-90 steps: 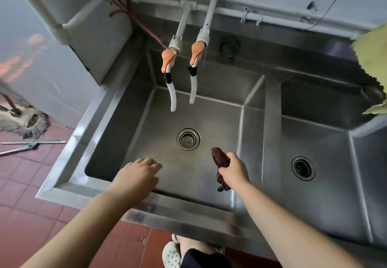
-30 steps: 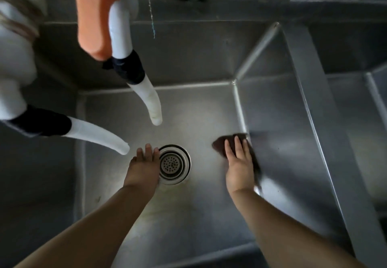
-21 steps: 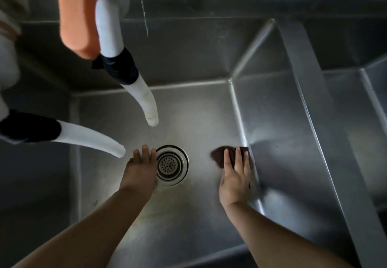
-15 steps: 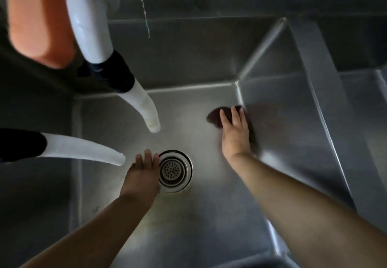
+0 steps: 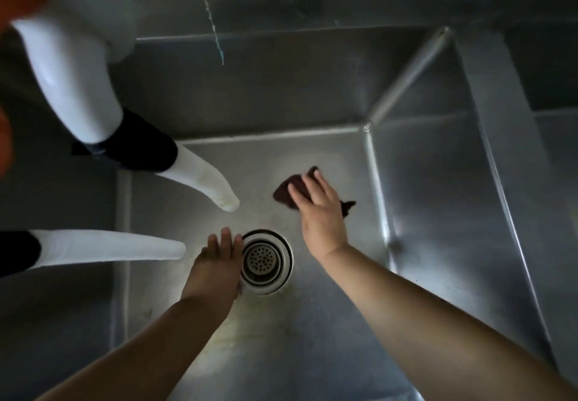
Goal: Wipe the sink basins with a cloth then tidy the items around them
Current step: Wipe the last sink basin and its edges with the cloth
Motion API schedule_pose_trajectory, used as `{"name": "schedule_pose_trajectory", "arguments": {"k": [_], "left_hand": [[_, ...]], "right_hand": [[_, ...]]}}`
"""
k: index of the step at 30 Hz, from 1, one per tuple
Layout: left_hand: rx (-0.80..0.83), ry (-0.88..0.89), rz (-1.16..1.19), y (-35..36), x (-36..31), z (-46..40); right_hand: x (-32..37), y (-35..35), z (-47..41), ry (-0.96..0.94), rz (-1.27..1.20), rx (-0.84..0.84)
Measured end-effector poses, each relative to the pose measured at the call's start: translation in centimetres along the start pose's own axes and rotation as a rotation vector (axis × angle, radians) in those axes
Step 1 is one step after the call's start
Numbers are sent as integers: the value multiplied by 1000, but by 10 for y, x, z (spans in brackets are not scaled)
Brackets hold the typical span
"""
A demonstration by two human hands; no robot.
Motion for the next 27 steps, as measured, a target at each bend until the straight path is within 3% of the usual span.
{"name": "schedule_pose_trajectory", "arguments": {"k": [3, 6, 10, 12, 17, 19, 24, 27], "left_hand": [[30, -21, 47, -6, -2, 4], [45, -46, 48, -21, -1, 4], [54, -7, 67, -5, 0, 0], [42, -19, 53, -1, 1, -2], [51, -9, 20, -1, 0, -4], [44, -7, 2, 0, 0, -3], [33, -9, -4, 0, 0, -3], [35, -10, 5, 1, -1, -3]], "right_hand": [[-10, -2, -1, -167, -12, 62], [-38, -5, -38, -160, 58, -19], [-58, -4, -86, 267, 74, -186], [-39, 4, -91, 383, 43, -238], [14, 12, -73, 159, -137, -189], [14, -7, -81, 238, -261, -296], [8, -83, -117, 466, -519, -830], [10, -102, -135, 579, -635, -1036]]}}
Point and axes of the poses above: each hand's wrist, its own z-axis away from the middle knuckle, its own y-axis out of the palm, x = y × z, the point moved 2 cm from there along -z, towards the middle knuckle, and after that the axes turned 2 degrees about -x, right-handed, at the moved point
